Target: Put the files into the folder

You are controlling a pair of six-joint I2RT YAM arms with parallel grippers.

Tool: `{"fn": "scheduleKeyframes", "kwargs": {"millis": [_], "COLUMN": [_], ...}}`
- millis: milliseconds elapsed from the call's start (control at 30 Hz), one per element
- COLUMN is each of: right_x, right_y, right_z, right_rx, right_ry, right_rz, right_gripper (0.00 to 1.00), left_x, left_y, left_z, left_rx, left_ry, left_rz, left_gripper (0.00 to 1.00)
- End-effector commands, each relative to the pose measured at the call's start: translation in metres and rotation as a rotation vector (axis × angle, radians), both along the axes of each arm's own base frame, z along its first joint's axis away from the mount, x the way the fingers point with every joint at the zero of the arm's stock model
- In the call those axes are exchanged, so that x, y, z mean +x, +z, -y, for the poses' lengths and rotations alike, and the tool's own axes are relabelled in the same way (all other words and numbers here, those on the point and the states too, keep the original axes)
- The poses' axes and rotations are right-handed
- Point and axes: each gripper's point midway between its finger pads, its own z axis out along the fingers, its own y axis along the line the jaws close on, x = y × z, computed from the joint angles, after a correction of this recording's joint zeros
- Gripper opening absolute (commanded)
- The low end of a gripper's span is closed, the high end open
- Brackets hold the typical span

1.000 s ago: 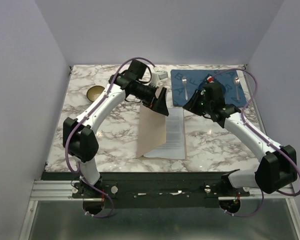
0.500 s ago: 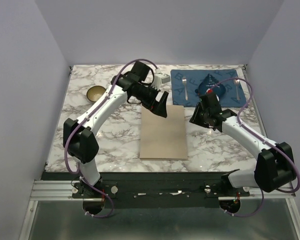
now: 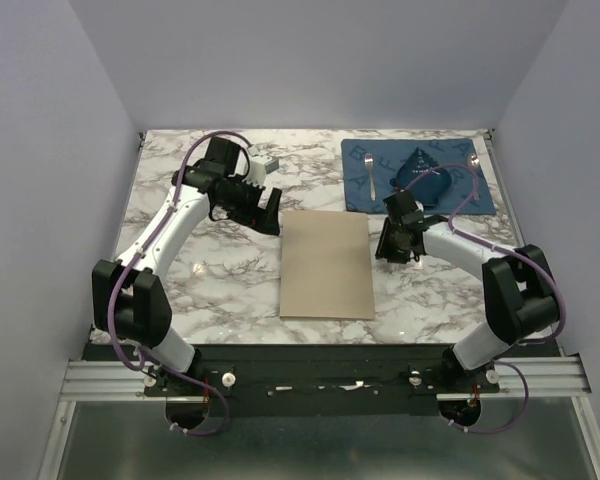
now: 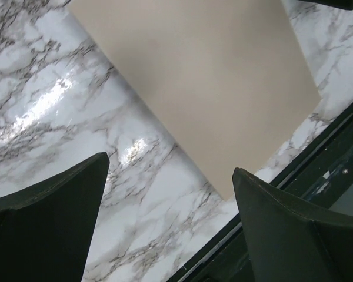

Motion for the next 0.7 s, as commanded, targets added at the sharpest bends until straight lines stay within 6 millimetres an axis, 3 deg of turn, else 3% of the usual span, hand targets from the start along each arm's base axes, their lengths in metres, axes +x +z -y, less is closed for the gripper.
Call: {"fn": "scheduleKeyframes", "kwargs": {"millis": [0, 300, 433, 667], "right_x": [0.014, 0.009, 0.001, -0.003], "right_y": [-0.005, -0.011, -0.010, 0.041], "right_z": [-0.015, -0.069, -0.078, -0.072], "right_rx": [0.054, 0.085, 0.076, 0.104], "right_ry": [0.011, 0.115, 0.131, 0.184], "right_rz": [0.007, -0.009, -0.019, 0.102], "right_gripper": [0.43, 0.42, 0.43, 0.44], "left_x": [0.002, -0.003, -0.005, -0.004], "left_y": [0.004, 0.000, -0.008, -0.022], "left_z": [-0.027, -0.051, -0.059, -0.072], "left_rx": [0.036, 0.064, 0.097, 0.153], "left_ry": [0.038, 0.109, 0.128, 0.170], "left_rz": [0.077, 0.173, 0.166, 0.154], "left_gripper": [0.99, 0.99, 0.99, 0.99]}}
